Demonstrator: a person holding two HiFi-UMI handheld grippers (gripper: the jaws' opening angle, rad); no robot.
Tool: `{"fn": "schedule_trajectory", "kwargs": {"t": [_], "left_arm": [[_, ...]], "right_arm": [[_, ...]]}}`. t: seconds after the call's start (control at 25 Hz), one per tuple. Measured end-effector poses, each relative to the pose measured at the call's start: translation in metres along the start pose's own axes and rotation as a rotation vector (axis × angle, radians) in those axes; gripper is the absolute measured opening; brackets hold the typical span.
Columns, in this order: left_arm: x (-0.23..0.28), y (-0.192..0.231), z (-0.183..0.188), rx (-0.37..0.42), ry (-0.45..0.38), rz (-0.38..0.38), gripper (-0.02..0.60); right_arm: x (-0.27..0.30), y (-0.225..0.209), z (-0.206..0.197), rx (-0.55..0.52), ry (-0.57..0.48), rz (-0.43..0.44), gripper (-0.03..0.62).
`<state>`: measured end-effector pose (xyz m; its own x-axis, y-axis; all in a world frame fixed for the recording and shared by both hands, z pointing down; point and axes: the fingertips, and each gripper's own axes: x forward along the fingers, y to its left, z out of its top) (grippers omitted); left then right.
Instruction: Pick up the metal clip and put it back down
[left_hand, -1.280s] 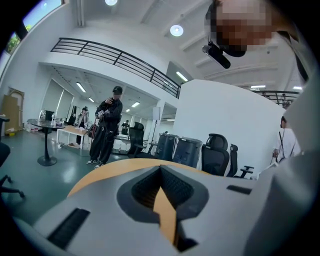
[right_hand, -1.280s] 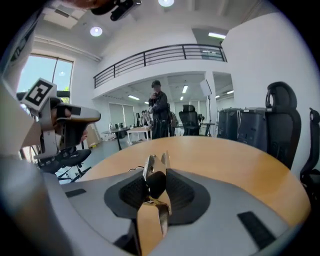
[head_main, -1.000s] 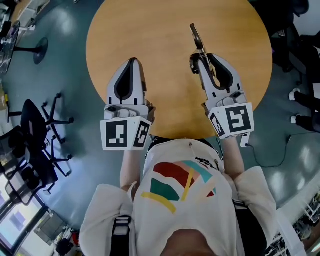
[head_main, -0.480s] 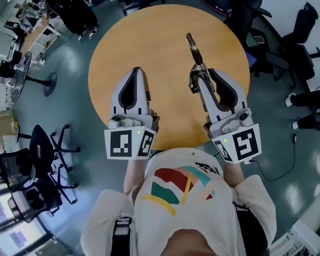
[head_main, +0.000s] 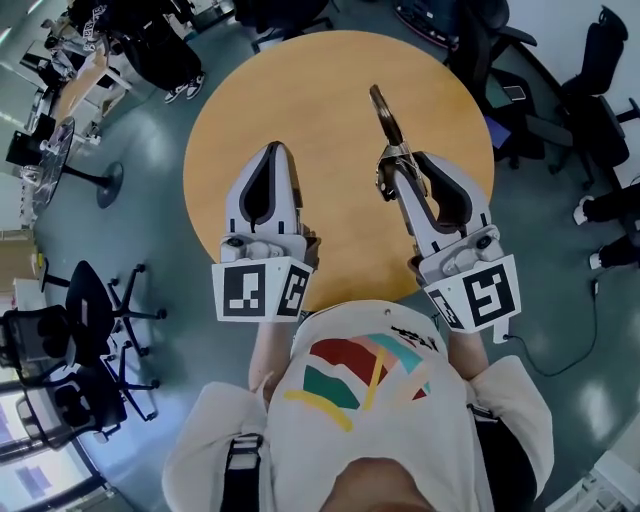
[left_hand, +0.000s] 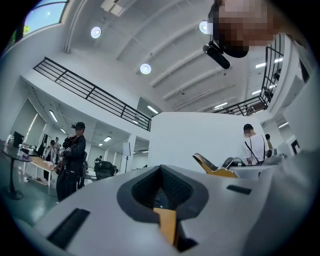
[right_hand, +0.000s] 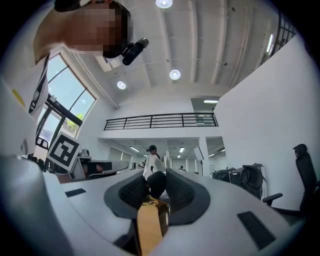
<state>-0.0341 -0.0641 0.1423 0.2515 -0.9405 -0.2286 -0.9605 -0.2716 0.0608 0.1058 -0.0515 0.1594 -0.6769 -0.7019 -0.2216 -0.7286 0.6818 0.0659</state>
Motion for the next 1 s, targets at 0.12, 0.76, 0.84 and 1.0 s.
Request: {"fn": "schedule_trajectory", "kwargs": {"t": [0.12, 0.76, 0.84, 1.0], "left_arm": [[0.001, 0.004, -0.002, -0.002, 0.009, 0.004, 0.044], [0.022, 0.06, -0.062, -0.079, 0.152, 0.057, 0.044], [0.026, 0.072, -0.078, -0.097, 0.197, 0.058, 0.044], [0.039, 0.099, -0.113, -0.118, 0.266, 0.059, 0.044]], "right_arm": [[0.003, 0.001, -0.001, 0.003, 0.0, 0.004, 0.107], [0.058, -0.027, -0.092, 0.028, 0.207, -0.012, 0.107], [0.066, -0.034, -0.126, 0.028, 0.295, -0.03, 0.107], [0.081, -0.057, -0.217, 0.029, 0.481, -0.069, 0.107]]}}
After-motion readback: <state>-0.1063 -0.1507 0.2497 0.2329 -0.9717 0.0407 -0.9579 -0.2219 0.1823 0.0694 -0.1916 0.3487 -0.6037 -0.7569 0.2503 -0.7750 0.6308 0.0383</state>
